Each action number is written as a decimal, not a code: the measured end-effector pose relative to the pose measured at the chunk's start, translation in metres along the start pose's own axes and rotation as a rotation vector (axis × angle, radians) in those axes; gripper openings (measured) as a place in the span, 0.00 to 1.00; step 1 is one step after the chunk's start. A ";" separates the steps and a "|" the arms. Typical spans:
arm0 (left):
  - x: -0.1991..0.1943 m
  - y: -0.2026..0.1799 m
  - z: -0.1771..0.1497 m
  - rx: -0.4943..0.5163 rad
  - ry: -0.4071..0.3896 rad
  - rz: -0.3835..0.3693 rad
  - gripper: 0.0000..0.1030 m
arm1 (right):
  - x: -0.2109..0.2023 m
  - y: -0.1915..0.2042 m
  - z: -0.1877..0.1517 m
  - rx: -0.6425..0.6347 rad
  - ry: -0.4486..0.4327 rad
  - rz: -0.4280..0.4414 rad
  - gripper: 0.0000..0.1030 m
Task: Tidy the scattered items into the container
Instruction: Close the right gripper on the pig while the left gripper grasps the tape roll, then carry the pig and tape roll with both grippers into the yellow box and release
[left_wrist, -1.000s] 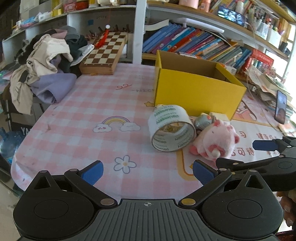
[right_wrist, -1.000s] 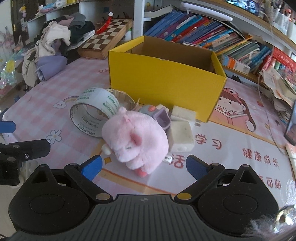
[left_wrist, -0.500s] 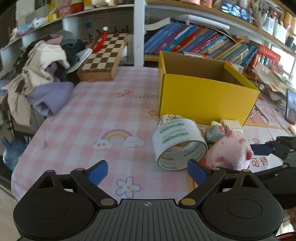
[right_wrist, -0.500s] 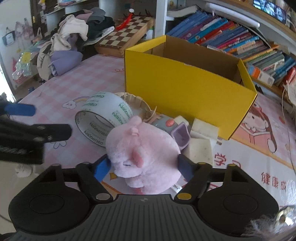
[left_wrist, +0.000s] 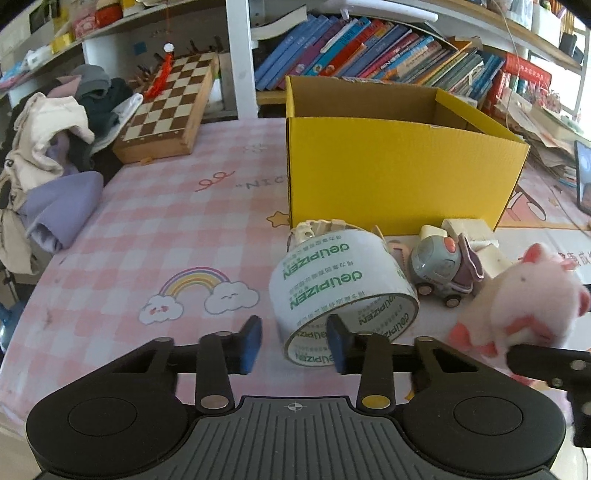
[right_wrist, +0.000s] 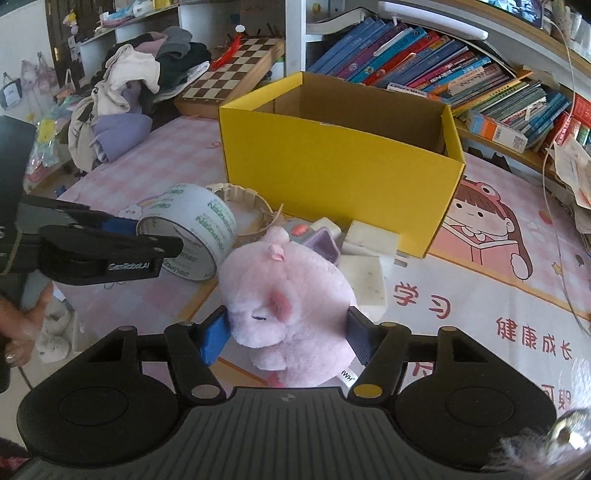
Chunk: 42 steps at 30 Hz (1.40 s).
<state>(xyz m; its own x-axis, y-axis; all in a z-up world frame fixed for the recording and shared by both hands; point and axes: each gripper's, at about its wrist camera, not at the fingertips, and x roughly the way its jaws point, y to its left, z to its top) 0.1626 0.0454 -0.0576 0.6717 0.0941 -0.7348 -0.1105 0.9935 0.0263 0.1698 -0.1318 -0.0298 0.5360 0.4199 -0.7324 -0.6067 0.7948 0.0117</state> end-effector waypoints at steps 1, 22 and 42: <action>0.001 0.000 0.000 -0.001 0.001 -0.002 0.19 | -0.002 -0.001 -0.001 0.004 -0.004 -0.001 0.61; -0.066 0.031 0.039 -0.170 -0.161 -0.143 0.04 | -0.050 -0.038 0.020 0.156 -0.143 -0.005 0.61; 0.018 -0.029 0.183 0.138 -0.238 -0.034 0.04 | 0.031 -0.108 0.174 -0.059 -0.243 0.003 0.61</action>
<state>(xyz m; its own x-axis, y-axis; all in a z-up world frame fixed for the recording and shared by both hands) 0.3119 0.0299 0.0524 0.8284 0.0565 -0.5573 0.0052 0.9941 0.1085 0.3539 -0.1279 0.0642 0.6549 0.5213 -0.5471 -0.6384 0.7690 -0.0314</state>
